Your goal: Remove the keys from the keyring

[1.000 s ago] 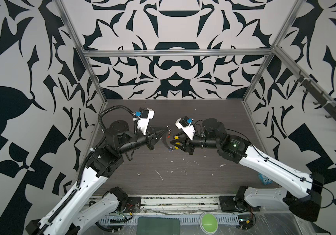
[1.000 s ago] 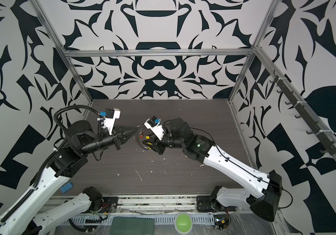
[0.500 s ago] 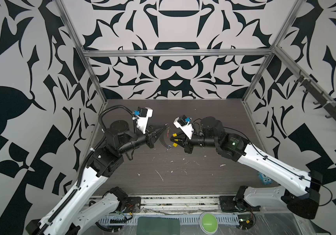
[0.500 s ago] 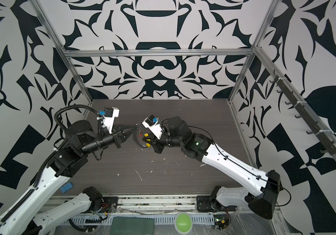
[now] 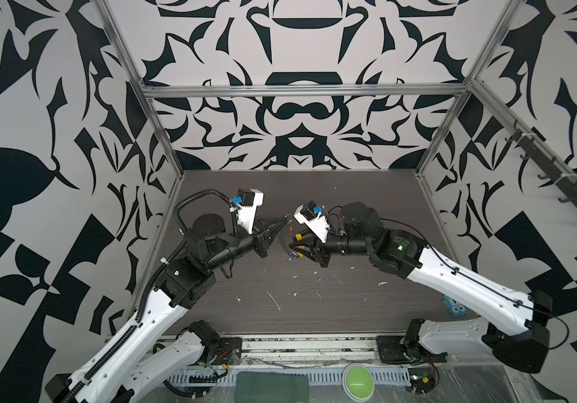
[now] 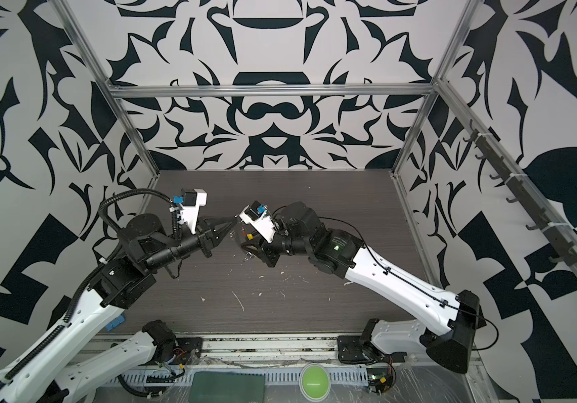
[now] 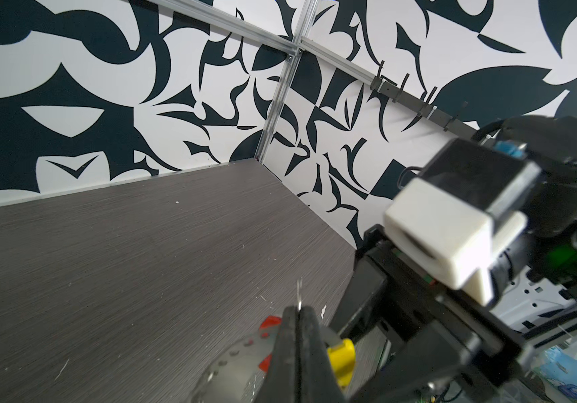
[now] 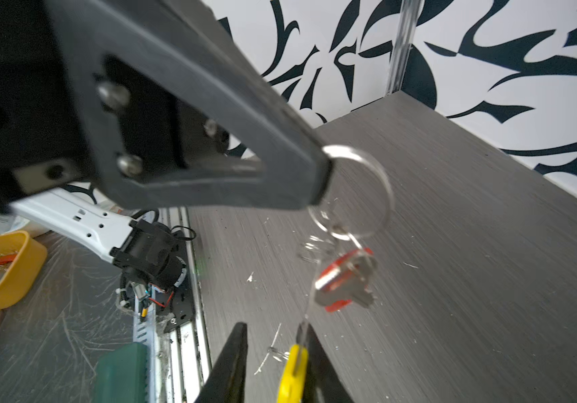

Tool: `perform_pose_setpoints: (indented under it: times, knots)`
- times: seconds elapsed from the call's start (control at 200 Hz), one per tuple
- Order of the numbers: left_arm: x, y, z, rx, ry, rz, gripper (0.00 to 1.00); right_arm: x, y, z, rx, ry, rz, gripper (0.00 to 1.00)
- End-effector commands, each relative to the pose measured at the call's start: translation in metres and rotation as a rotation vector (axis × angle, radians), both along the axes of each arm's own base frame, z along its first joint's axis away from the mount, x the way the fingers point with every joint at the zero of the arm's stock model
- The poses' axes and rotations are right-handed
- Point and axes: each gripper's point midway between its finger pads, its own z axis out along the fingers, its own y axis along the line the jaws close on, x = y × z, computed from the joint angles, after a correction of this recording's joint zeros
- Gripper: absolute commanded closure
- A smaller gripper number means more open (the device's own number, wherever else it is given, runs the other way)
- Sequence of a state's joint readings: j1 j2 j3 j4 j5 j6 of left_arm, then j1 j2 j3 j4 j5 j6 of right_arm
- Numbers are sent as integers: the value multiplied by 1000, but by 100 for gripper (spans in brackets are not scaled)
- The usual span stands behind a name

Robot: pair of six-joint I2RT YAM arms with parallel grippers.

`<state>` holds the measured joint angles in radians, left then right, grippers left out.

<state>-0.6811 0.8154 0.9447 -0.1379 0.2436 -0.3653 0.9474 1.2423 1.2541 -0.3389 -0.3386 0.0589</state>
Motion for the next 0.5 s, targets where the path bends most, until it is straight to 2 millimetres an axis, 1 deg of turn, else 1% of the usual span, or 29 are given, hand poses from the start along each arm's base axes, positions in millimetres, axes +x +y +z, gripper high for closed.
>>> perform_pose_setpoints:
  times: [0.0,0.155,0.24,0.325,0.385,0.435,0.46,0.465,0.48,0.485,0.495]
  knots:
    - [-7,4,25,-88,-122,-5,100,-12,-6,34,75,-90,37,63]
    - [-12,8,32,-146,-185,-9,100,-15,-18,41,91,-135,17,58]
    - [-17,9,34,-176,-212,-22,100,-9,-28,48,112,-183,-45,58]
    - [-24,8,37,-195,-234,-50,100,-3,-36,60,172,-208,-95,57]
    - [-28,7,38,-200,-239,-73,100,5,-40,66,222,-177,-99,58]
    - [-31,6,38,-203,-242,-92,100,12,-43,75,292,-120,-70,58]
    - [-33,6,39,-206,-245,-100,100,13,-45,81,337,-88,-43,58]
    - [-33,6,39,-206,-245,-102,100,9,-43,82,347,-79,-20,57]
    - [-34,5,40,-209,-245,-108,100,11,-45,85,373,-65,-11,57]
    - [-35,5,40,-209,-245,-110,100,15,-47,86,380,-64,-24,57]
    - [-35,5,40,-210,-245,-114,100,12,-46,88,395,-59,-1,57]
